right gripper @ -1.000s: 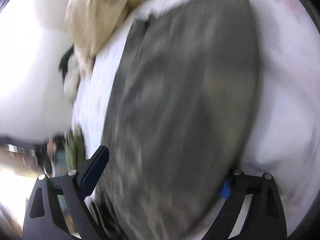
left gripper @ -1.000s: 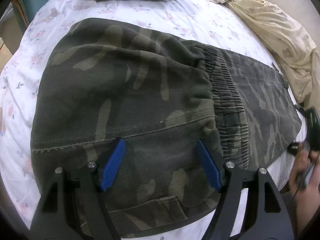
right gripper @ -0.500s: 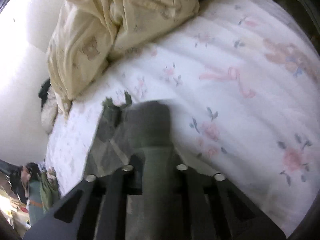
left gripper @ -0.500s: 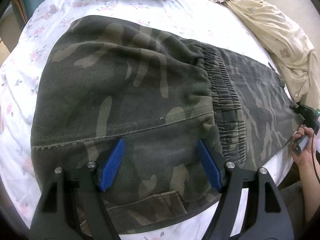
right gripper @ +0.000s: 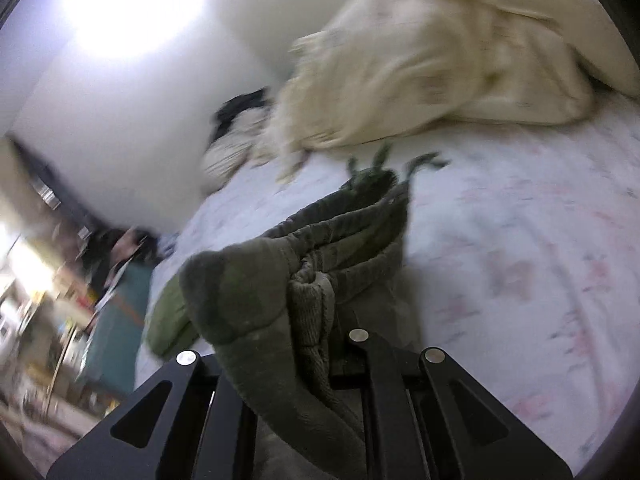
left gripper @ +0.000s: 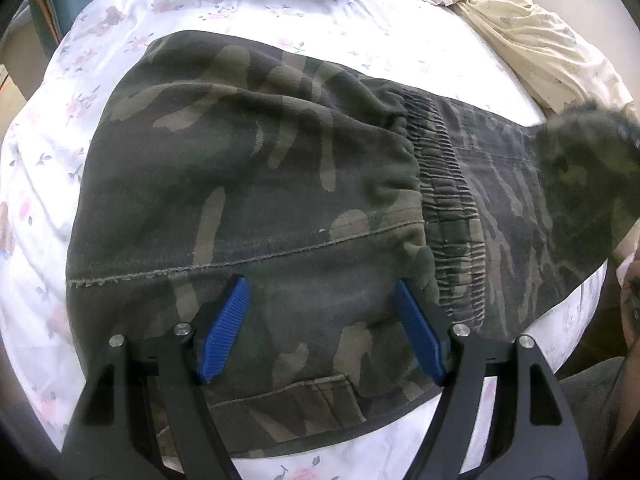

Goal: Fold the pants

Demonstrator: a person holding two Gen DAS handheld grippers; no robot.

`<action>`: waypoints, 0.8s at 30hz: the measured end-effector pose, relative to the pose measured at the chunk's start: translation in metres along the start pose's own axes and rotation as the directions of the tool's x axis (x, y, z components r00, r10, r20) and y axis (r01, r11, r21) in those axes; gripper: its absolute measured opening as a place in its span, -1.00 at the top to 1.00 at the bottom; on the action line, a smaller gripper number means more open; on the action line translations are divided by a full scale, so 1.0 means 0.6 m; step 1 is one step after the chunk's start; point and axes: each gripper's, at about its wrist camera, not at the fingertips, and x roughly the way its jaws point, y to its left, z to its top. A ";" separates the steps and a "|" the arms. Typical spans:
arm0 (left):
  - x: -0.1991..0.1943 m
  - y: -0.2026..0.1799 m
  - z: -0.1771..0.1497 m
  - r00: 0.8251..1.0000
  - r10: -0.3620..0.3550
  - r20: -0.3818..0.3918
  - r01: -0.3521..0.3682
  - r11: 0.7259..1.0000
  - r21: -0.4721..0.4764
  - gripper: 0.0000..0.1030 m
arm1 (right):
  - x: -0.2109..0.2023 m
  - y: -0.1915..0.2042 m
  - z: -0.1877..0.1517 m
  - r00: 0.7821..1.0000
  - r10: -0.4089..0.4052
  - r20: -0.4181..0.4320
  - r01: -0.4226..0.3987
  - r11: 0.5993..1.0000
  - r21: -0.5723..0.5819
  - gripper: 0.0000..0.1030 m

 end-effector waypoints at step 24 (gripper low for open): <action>-0.027 0.034 0.018 0.998 -0.053 0.037 0.056 0.994 -0.098 -0.40 | -0.033 0.220 -0.366 0.747 -0.021 -0.664 -0.426 0.752 -0.503 -0.22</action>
